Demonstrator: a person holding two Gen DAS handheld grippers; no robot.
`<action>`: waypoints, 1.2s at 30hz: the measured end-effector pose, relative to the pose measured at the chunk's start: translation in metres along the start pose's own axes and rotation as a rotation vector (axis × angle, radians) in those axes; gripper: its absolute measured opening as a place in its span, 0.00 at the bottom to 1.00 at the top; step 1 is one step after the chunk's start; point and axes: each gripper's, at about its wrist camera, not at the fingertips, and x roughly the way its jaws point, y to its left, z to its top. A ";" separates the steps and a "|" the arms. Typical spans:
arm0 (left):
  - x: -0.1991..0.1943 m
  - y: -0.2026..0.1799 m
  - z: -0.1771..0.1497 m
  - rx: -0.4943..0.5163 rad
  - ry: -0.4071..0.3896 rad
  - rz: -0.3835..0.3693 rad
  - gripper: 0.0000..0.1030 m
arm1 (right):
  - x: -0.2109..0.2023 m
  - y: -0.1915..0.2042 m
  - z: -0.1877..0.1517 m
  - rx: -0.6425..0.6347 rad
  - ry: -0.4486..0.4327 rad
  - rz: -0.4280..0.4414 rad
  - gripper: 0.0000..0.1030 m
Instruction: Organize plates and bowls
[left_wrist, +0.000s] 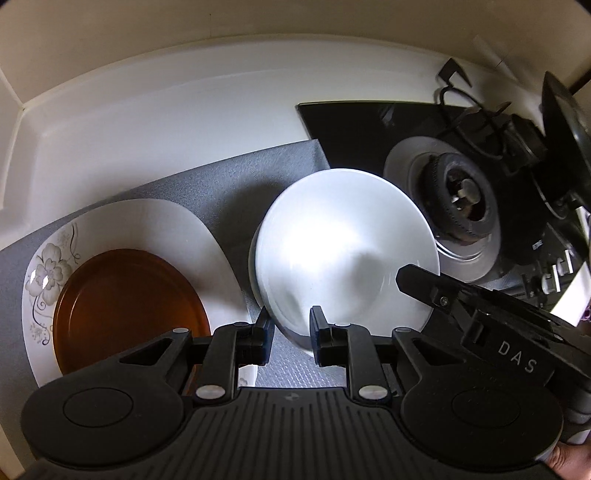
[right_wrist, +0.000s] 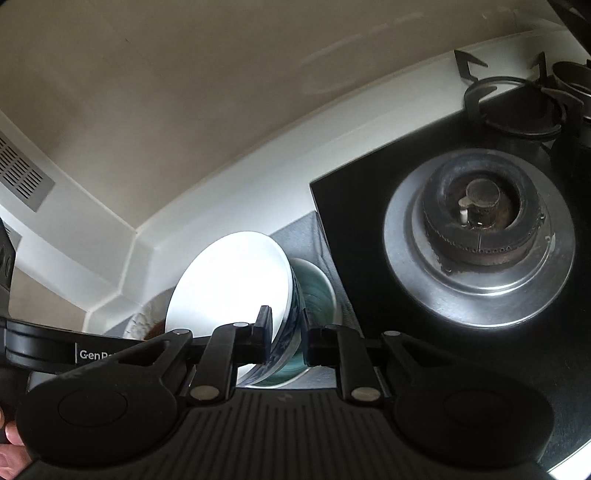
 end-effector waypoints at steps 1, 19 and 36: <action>0.002 -0.001 0.001 0.002 0.005 0.006 0.21 | 0.002 -0.001 -0.001 -0.006 0.002 -0.004 0.16; 0.021 -0.015 0.007 0.041 0.034 0.073 0.21 | 0.020 0.008 -0.011 -0.115 0.013 -0.112 0.14; 0.020 0.004 -0.002 0.009 0.001 0.031 0.23 | 0.014 0.012 -0.017 -0.160 -0.010 -0.118 0.17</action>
